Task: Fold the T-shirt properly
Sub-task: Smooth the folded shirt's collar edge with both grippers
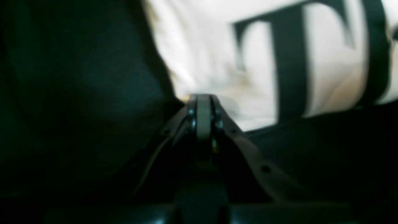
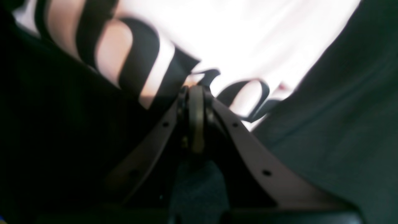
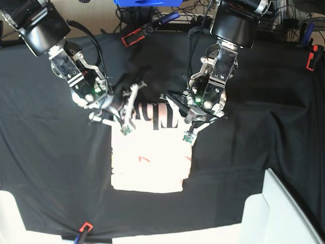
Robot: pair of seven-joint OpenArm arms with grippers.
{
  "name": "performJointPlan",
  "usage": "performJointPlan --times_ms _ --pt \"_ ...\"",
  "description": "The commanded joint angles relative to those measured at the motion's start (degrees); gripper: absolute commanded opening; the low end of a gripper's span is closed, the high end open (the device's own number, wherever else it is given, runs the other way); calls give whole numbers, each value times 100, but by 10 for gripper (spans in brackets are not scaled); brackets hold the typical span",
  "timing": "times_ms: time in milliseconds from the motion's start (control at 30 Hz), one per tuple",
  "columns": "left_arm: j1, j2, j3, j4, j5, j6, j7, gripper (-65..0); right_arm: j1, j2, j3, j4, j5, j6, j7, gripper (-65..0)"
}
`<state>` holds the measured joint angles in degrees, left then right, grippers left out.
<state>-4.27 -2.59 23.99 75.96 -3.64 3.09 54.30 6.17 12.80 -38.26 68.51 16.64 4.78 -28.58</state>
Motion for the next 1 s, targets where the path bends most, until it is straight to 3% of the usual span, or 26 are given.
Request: performJointPlan --times_ms 0,133,300,600,867,967 --pt "-96 8 -3 83 25 29 -81 -650 81 87 24 -77 10 54 154 -650" --pt "-175 8 -12 92 25 29 -81 -650 -33 114 24 -280 10 81 392 -650" --pt "-368 8 -12 109 25 29 -81 -650 -147 114 15 309 2 63 365 -650" --pt "-623 -106 -21 663 25 29 -72 -650 -6 272 50 1672 2 54 -584 -650" --pt "-1177 -18 -21 -119 17 29 -90 -650 354 210 50 1118 2 54 -725 -650" --pt "-1353 52 -12 -665 17 29 -353 -650 354 105 50 714 2 89 -443 -650"
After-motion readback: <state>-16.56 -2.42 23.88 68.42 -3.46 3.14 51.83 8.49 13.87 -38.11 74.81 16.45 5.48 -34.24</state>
